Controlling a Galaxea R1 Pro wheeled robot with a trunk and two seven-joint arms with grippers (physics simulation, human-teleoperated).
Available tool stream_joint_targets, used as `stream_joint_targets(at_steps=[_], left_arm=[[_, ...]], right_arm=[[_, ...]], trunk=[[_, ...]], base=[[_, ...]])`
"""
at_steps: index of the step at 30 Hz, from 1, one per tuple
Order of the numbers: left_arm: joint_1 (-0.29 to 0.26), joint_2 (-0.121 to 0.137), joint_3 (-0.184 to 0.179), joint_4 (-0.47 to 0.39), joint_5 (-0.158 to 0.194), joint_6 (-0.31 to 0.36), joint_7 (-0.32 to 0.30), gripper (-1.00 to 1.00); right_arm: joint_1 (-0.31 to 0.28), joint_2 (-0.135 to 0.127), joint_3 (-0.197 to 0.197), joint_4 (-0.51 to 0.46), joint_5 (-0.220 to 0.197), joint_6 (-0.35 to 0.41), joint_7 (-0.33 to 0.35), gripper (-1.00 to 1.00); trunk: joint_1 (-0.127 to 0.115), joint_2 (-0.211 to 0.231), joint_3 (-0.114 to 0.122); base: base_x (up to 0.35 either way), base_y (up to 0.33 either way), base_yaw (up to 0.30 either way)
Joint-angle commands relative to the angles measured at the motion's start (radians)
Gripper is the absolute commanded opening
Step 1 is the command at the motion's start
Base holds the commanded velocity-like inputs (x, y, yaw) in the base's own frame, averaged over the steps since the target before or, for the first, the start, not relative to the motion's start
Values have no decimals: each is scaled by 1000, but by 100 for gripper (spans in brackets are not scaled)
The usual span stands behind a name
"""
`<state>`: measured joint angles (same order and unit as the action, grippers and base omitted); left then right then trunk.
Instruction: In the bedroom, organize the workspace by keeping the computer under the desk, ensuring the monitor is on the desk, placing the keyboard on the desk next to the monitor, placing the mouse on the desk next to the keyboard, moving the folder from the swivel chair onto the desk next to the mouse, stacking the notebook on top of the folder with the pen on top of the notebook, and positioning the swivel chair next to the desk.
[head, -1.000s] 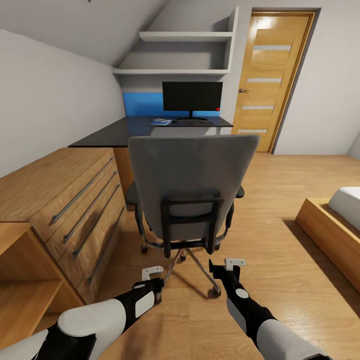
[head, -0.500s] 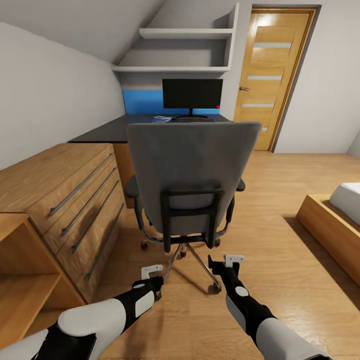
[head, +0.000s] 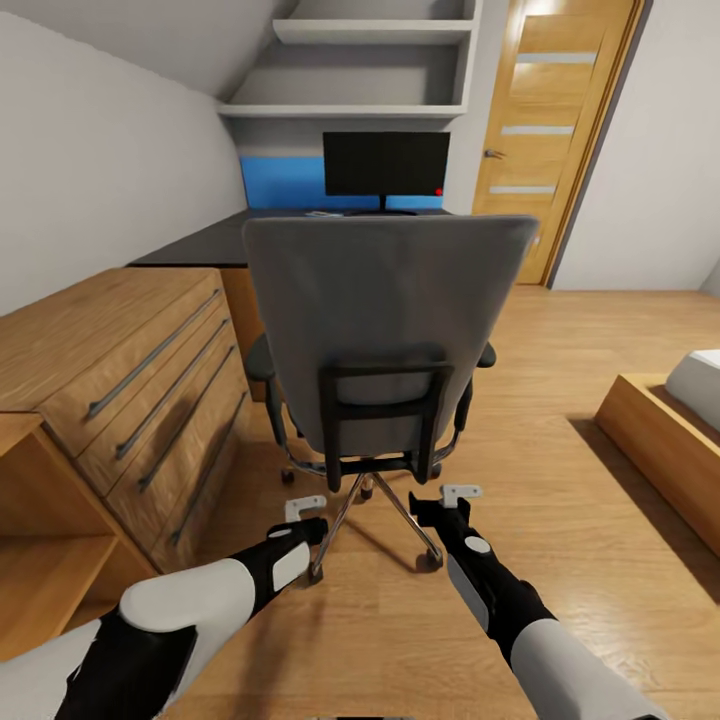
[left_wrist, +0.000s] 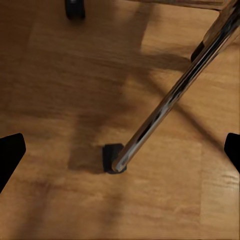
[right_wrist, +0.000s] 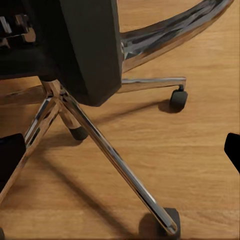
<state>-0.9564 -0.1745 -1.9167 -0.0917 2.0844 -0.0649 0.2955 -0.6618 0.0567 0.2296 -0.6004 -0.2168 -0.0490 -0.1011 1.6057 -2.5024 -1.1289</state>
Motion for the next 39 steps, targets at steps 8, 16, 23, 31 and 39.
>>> stream_joint_targets(at_steps=[8,16,23,31,39], left_arm=[[-24,0,-9,-2,10,17,3,100],[-26,0,-13,-8,10,-23,2,100],[-26,0,-15,-31,10,-32,2,100],[-26,0,-16,-63,4,-33,1,100],[-26,0,-17,-70,-8,-34,2,100]], right_arm=[[0,-2,10,-14,-9,19,-7,100],[2,-3,11,-6,-9,-26,-6,100],[4,-3,11,-6,5,-71,-5,100],[5,-3,11,-7,19,-84,-7,100],[6,-3,11,-6,22,-125,-9,100]], trunk=[[3,-2,-32],[3,-2,-32],[3,-2,-32],[3,-2,-32],[3,-2,-30]], base=[[0,0,0],[0,0,0],[0,0,0],[0,0,0],[0,0,0]])
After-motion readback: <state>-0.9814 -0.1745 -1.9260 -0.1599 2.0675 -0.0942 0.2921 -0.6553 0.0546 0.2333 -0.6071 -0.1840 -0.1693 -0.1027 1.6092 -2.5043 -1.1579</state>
